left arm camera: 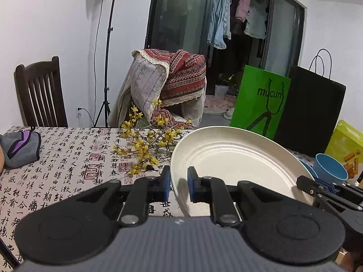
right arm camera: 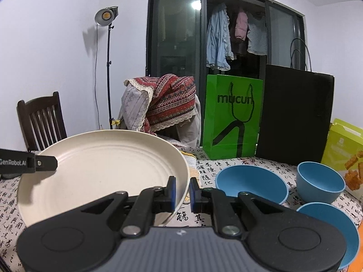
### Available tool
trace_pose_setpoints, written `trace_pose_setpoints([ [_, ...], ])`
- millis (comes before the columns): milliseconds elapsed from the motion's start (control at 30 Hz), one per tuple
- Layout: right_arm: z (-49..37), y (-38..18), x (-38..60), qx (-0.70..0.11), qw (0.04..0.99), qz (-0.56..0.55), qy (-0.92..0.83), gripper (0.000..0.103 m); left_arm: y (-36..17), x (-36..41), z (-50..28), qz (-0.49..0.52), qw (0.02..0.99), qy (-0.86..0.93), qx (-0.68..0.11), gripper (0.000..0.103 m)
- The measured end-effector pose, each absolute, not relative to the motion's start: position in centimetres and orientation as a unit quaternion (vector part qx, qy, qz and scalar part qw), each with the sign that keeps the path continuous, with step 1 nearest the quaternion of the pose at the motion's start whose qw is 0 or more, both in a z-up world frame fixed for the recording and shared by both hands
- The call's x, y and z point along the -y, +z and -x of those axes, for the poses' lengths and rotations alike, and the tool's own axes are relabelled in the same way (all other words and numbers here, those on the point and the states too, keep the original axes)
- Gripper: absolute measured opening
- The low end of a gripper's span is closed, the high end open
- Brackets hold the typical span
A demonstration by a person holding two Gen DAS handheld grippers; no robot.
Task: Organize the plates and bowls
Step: 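Lift the cream plate tilted up with both grippers, then carry the tilted cream plate toward the blue bowls with both grippers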
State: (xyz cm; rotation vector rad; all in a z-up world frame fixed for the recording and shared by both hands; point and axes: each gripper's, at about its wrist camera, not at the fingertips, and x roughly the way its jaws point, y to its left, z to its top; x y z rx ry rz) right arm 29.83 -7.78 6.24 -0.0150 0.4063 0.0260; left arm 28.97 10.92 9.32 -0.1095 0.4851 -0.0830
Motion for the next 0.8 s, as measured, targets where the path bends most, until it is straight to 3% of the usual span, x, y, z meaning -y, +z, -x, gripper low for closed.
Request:
trace_pose_setpoints([
  [800,-27.8,6.0,8.9,-0.186,0.982,-0.011,-0.008,0.012,9.6,-9.4,-27.3,0.026,0.973,-0.053,-0.222,0.015],
])
